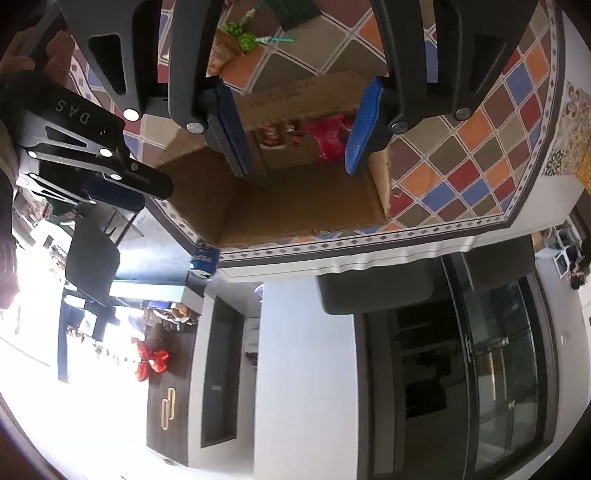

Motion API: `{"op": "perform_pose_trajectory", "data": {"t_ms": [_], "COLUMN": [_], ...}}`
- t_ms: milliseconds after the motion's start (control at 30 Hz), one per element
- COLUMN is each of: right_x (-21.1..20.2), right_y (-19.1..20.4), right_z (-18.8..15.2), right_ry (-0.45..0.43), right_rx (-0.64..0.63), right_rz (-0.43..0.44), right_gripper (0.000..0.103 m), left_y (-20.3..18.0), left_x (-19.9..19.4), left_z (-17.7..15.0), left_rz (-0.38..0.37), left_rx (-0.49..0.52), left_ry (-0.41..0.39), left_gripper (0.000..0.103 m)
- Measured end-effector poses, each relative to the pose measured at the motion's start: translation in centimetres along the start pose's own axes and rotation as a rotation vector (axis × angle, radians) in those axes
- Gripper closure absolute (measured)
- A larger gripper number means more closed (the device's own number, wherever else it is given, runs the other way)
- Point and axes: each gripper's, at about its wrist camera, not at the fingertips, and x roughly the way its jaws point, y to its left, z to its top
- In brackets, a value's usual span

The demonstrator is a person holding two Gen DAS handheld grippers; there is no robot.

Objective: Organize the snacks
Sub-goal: 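Open both tools to drop the red candy and green-yellow pack into the box, then move both tools back to the snacks in front of the box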

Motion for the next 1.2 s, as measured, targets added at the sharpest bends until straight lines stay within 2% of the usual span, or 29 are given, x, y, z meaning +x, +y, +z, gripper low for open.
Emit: {"op": "perform_pose_trajectory", "data": {"t_ms": [133, 400, 567, 1200], "right_x": [-1.9, -3.9, -4.6, -0.7], "right_y": [-0.6, -2.2, -3.0, -4.5], "right_z": [-1.6, -4.7, -6.8, -14.7], "right_ry": [-0.021, -0.006, -0.008, 0.2], "right_rx": [-0.003, 0.045, 0.072, 0.219], "right_rz": [-0.015, -0.013, -0.048, -0.029], "right_gripper": [0.061, 0.061, 0.061, 0.061], "left_y": [-1.6, -4.2, -5.2, -6.7], "left_x": [-0.9, -1.6, -1.2, 2.6], "left_z": [-1.2, -3.6, -5.3, -11.1], "left_rz": [-0.024, -0.052, -0.074, -0.203], "left_rx": [0.033, 0.117, 0.141, 0.268], "left_ry": [-0.002, -0.011, 0.021, 0.143], "left_gripper": [0.048, 0.048, 0.048, 0.048]}}
